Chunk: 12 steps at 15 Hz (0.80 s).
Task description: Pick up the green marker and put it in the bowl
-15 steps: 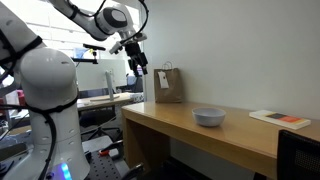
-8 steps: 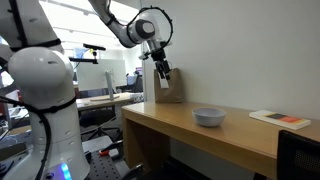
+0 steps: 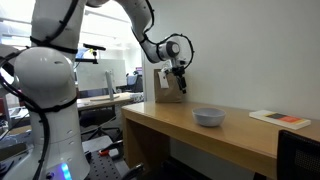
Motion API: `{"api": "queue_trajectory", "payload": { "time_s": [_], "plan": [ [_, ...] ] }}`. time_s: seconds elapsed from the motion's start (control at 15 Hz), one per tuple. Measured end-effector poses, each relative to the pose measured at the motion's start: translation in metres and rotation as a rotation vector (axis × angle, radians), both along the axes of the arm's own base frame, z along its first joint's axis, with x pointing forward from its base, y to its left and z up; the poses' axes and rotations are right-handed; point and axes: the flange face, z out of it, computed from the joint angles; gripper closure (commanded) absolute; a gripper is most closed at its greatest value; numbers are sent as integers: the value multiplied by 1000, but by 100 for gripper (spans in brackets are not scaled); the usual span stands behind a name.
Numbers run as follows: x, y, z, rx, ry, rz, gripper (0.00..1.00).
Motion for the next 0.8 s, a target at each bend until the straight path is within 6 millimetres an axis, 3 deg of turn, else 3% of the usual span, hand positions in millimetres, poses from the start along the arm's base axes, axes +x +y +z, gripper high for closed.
{"api": "queue_trajectory", "payload": {
  "time_s": [0.33, 0.53, 0.6, 0.67, 0.8],
  "plan": [
    [71, -8, -63, 70, 42, -83, 0],
    [95, -22, -87, 85, 81, -143, 0],
    [100, -27, -93, 85, 95, -158, 2],
    [104, -31, -98, 85, 106, -171, 17],
    [112, -35, -104, 92, 119, -189, 23]
  ]
}}
